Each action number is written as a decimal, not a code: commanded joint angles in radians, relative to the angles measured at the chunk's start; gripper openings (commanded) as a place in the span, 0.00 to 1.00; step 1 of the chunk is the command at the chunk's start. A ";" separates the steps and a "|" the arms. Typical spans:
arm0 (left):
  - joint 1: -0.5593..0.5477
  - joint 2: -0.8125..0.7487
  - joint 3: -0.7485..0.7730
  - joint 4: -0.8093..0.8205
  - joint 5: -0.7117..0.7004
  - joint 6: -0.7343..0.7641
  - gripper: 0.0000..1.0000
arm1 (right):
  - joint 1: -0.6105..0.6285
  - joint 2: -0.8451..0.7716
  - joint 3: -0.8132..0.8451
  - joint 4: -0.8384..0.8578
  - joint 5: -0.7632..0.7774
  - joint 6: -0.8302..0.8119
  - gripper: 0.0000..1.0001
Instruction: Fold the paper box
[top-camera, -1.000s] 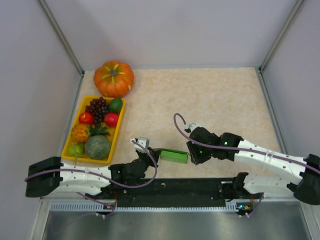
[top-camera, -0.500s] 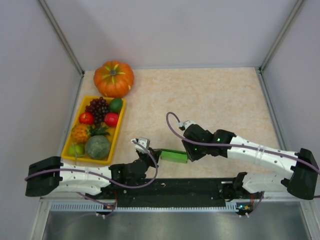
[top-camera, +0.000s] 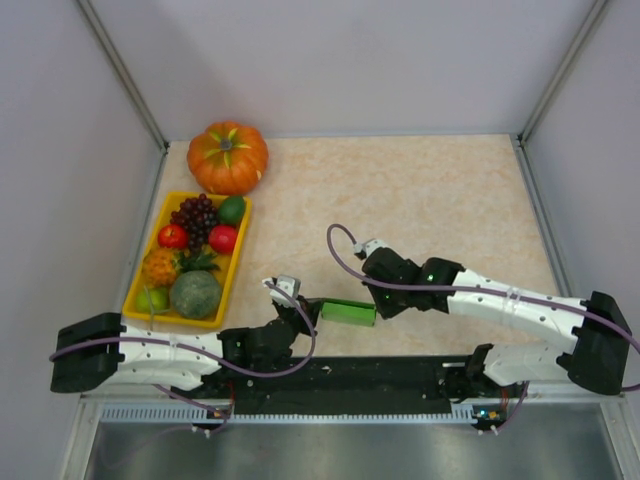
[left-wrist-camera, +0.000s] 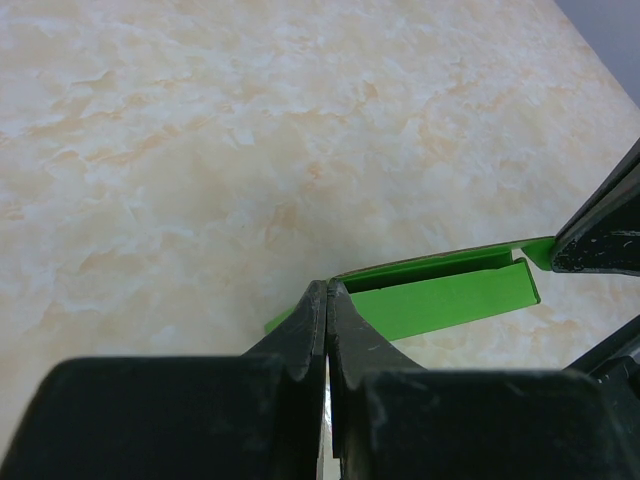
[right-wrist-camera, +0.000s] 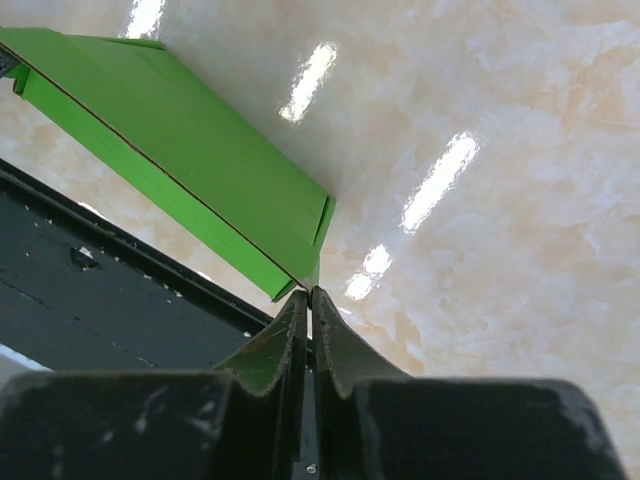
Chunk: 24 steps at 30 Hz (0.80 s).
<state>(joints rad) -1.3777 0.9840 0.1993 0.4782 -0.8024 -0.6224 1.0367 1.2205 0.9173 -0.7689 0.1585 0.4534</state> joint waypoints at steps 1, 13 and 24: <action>-0.012 0.019 0.000 -0.116 0.037 0.004 0.00 | -0.009 0.022 0.045 0.037 0.007 0.019 0.01; -0.027 0.064 0.026 -0.110 0.034 -0.003 0.00 | -0.026 0.001 0.041 0.063 -0.023 0.240 0.00; -0.030 0.064 0.006 -0.110 0.029 -0.014 0.00 | -0.092 -0.001 0.064 0.053 -0.155 0.209 0.00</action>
<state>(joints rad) -1.3907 1.0237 0.2264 0.4622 -0.8345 -0.6247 0.9649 1.2354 0.9211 -0.7704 0.0795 0.6655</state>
